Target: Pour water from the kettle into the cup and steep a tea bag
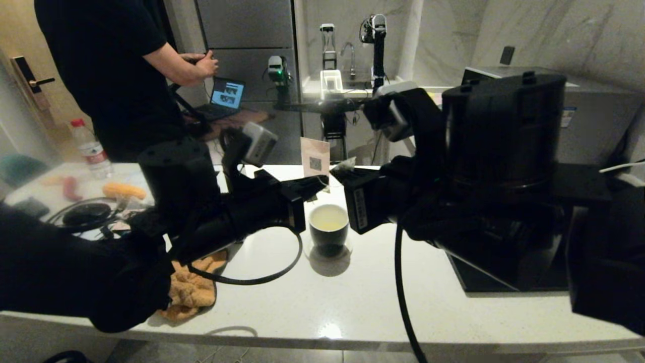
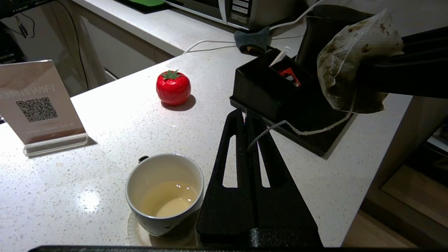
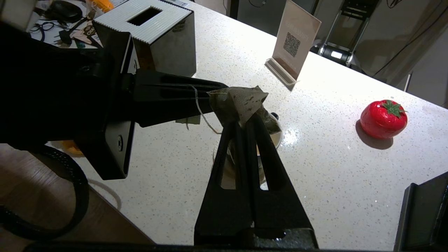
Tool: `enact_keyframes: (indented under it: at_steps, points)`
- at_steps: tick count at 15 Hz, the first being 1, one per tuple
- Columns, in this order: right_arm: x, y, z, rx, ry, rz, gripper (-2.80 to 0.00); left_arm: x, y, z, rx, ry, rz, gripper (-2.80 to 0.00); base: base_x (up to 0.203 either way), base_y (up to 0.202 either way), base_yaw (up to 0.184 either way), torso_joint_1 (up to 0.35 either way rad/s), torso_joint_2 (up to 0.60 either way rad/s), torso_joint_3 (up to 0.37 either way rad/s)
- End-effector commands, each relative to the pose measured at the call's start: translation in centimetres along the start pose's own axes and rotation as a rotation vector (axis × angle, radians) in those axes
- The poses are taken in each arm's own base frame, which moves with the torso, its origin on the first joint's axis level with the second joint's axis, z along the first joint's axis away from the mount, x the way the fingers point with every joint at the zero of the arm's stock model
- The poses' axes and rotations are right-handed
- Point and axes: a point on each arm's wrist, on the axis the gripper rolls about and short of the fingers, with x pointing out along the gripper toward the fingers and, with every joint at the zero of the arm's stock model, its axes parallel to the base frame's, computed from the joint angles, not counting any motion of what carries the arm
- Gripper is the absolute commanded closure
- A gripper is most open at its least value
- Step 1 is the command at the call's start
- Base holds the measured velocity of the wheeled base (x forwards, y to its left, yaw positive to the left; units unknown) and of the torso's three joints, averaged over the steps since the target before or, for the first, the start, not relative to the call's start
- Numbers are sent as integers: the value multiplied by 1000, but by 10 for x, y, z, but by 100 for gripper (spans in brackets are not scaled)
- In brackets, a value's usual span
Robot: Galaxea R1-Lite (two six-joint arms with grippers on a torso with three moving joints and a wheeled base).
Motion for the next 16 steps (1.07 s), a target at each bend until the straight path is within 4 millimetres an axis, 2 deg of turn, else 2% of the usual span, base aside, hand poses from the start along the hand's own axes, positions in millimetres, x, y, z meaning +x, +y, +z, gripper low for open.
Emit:
enact_keyframes:
  at_steps: [1,7,8,16]
  points:
    - [0,1,0,1,-2,0,0,0,1,-1,-1,0,-1,0,0,0,0,0,0,0]
    - [-1,3,0,-3,0,6,0,1,1,-2,-2,3,1,0,0,0,0,0,0,0]
    - [-2,3,0,-2,-1,9,-280,1,1,-2,-2,3,1,0,0,0,0,0,0,0]
    - [0,3,5,18,-51,0,-280,1,1,-2,-1,1,1,0,0,0,0,0,0,0]
